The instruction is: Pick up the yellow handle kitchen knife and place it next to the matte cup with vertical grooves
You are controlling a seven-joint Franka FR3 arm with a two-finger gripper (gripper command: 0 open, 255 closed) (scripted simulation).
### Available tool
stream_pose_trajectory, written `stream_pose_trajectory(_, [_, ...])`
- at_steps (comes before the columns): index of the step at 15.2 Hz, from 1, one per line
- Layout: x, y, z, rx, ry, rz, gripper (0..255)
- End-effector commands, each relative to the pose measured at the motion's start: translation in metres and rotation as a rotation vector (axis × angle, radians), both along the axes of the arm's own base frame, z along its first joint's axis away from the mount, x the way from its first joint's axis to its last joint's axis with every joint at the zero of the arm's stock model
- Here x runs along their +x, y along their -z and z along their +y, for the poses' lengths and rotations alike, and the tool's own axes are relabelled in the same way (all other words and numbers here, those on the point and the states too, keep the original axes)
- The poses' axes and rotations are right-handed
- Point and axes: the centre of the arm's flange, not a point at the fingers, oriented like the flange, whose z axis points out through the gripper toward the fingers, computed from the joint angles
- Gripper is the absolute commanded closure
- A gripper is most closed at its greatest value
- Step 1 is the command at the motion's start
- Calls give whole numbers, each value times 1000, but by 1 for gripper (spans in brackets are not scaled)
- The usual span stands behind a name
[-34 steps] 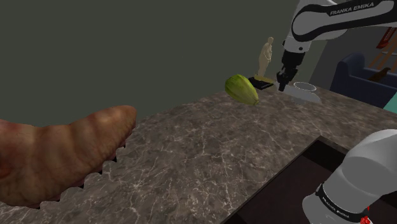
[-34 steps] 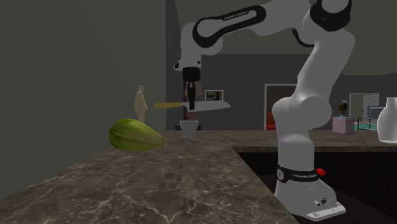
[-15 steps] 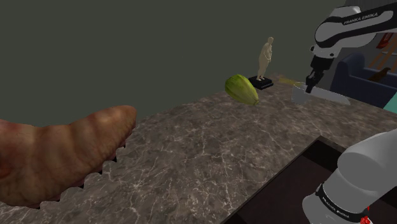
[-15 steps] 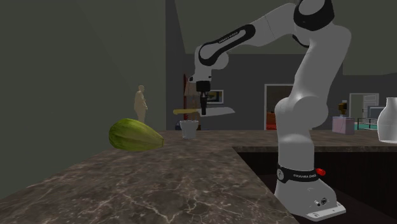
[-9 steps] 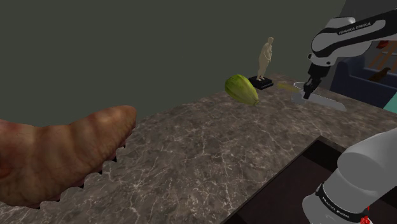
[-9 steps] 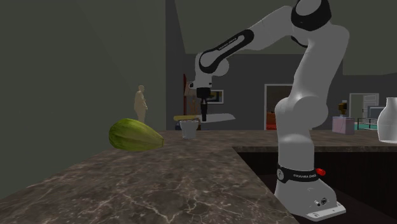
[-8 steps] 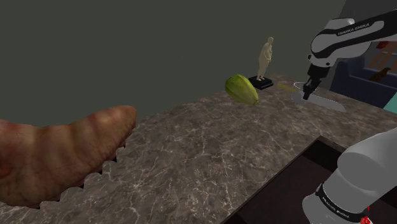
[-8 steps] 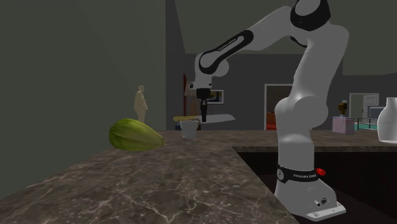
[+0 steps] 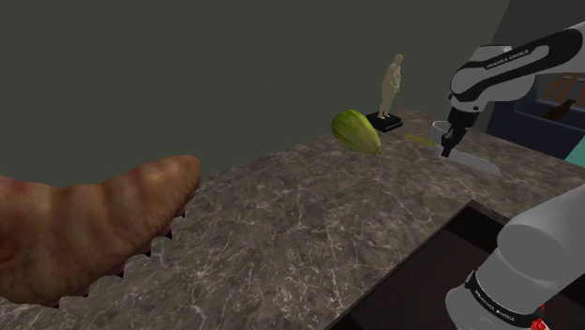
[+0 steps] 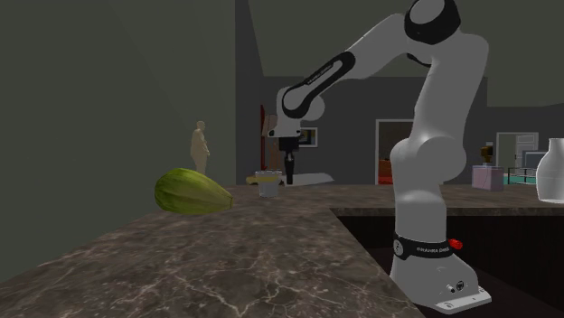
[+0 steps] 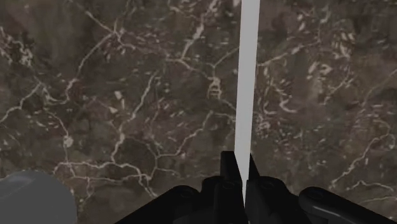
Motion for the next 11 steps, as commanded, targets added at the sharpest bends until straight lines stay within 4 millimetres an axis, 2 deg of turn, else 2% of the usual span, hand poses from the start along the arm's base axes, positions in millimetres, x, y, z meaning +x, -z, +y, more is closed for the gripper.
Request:
stream_pose_trajectory(1, [0,11,1,0,0,-1,255])
stream_pose_trajectory(10, [0,59,1,0,0,-1,255])
stream_pose_trajectory(11, [0,59,1,0,0,-1,255])
